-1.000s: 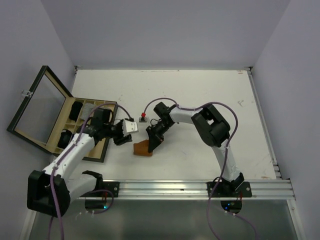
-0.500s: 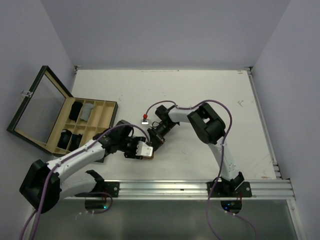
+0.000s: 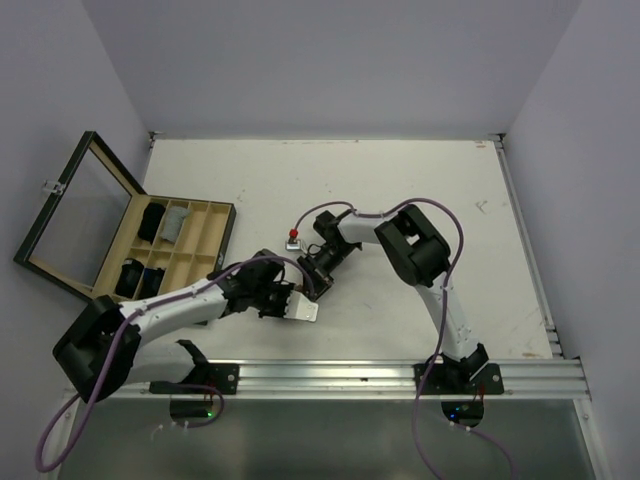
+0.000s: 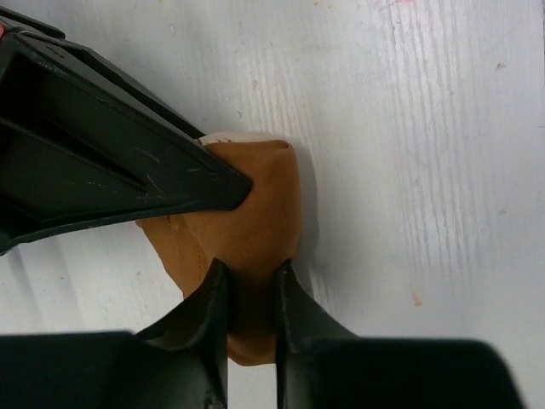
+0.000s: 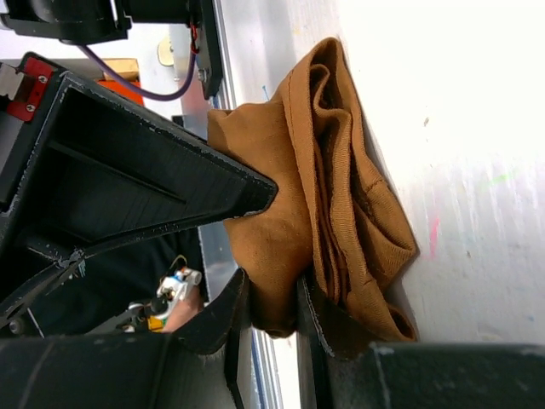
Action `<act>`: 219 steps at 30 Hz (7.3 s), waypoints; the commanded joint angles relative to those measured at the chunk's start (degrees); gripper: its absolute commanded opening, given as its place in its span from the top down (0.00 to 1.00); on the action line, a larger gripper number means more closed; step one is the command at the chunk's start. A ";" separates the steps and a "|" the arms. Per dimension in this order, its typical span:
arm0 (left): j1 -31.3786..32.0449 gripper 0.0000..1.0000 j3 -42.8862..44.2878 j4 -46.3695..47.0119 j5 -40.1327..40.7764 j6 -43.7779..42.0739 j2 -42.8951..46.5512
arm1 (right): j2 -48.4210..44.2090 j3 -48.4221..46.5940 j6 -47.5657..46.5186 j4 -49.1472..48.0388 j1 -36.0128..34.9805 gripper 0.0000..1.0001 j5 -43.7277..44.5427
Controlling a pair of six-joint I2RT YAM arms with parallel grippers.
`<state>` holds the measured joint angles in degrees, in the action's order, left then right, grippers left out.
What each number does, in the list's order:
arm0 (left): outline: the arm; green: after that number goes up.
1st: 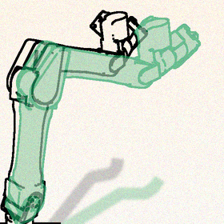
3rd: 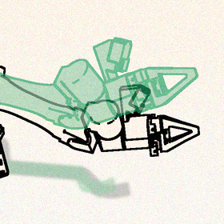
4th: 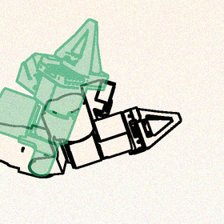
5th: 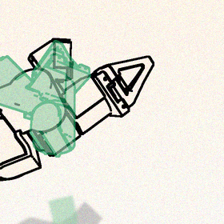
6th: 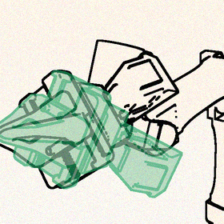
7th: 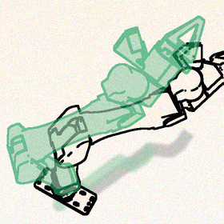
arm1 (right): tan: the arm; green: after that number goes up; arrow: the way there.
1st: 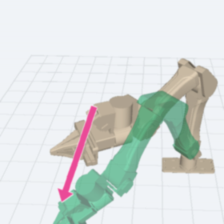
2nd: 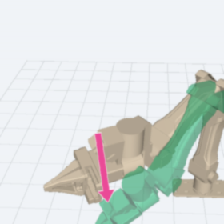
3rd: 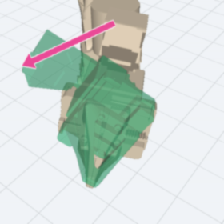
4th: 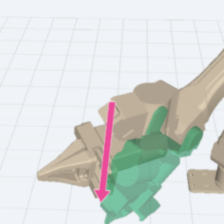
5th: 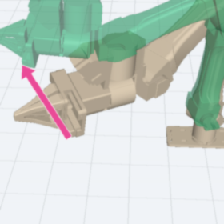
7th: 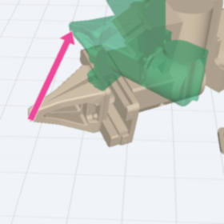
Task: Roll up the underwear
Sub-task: Roll the underwear, then place the rolled underwear into the container
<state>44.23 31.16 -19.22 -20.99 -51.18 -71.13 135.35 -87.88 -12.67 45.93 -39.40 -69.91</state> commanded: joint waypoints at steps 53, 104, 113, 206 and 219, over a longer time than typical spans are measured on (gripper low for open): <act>-18.56 1.00 45.22 -35.80 -11.35 -0.33 -60.88 | -38.41 32.50 -30.57 -38.99 -9.03 0.20 46.27; -4.59 0.29 -0.48 2.43 7.01 -2.17 10.86 | -6.94 9.74 -13.70 -14.12 -2.70 1.00 23.15; -3.89 0.33 -1.36 9.46 10.27 -1.38 2.58 | -3.88 7.91 -14.14 -12.11 -2.18 1.00 19.20; -49.42 1.00 19.47 8.76 22.57 27.53 -19.39 | -25.75 6.58 -1.93 -11.22 23.93 0.01 22.80; -42.38 1.00 19.64 7.71 28.82 30.08 -16.05 | -24.34 6.40 -1.04 -11.48 23.84 0.01 22.09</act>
<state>-0.16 50.72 -12.99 9.47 -23.03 -88.68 111.07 -80.82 -14.48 35.09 -15.64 -47.11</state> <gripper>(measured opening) 0.343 0.986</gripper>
